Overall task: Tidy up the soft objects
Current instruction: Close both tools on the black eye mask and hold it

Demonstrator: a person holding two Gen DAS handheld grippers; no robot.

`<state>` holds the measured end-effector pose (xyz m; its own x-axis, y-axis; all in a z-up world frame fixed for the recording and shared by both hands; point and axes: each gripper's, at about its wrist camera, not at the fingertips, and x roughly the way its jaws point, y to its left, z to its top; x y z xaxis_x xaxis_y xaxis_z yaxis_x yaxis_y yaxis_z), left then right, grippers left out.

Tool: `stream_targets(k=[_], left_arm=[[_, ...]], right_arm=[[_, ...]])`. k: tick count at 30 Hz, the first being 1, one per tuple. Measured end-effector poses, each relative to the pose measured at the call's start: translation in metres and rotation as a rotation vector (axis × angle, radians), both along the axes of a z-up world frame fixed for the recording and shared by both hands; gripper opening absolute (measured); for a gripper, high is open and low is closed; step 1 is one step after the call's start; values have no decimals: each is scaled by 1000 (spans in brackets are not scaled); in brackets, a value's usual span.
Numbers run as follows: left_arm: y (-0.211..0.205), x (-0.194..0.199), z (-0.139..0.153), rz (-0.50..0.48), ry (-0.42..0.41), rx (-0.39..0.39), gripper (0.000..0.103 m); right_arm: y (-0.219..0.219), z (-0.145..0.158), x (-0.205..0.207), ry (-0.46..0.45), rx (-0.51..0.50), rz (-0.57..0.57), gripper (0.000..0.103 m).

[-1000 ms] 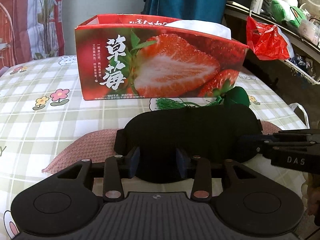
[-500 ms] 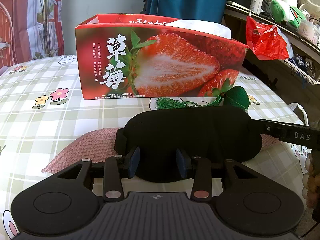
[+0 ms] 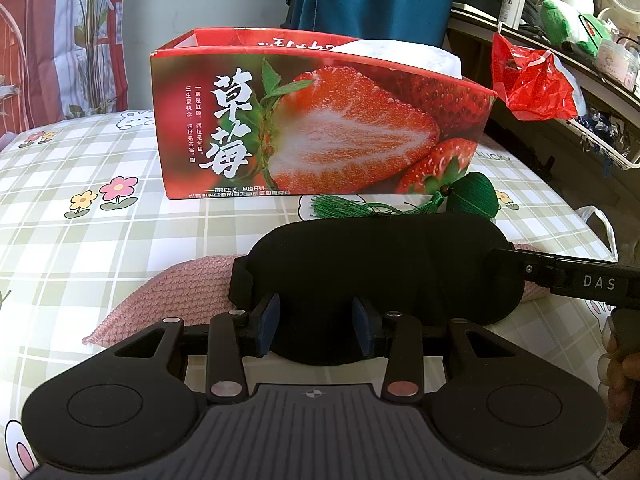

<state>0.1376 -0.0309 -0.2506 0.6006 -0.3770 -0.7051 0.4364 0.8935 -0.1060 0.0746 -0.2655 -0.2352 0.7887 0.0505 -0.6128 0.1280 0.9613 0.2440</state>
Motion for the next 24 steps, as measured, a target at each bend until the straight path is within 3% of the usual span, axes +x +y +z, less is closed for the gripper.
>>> stream_targets(k=[6,12,17,21,24], left_arm=[[0,0,0,0,0,0,42],[0,0,0,-1,1,-1,42],[0,0,0,-1,2,-1,42],[2,1,1,6,8,-18,43],[10,1,2,28,11,-74,44]], right_arm=[[2,3,-1,-9,1,22,52],[7,10,-3,-46,-26,41,44],[6,19,-7,-100,-35,42,24],[6,21,-8,-107,-41,45,18],[7,19,-7,-93,-50,42,16]])
